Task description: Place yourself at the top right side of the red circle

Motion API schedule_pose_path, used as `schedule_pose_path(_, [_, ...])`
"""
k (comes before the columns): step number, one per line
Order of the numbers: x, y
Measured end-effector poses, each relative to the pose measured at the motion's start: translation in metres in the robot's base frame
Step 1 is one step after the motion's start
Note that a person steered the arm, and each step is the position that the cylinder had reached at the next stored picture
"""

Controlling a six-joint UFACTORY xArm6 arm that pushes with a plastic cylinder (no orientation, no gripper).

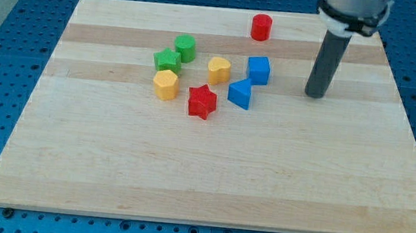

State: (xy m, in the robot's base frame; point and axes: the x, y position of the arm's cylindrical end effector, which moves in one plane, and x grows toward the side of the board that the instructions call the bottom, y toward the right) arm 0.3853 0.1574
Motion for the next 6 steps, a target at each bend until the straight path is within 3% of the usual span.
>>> schedule_pose_path(4, [-0.153,-0.001])
schedule_pose_path(6, [-0.176,-0.027])
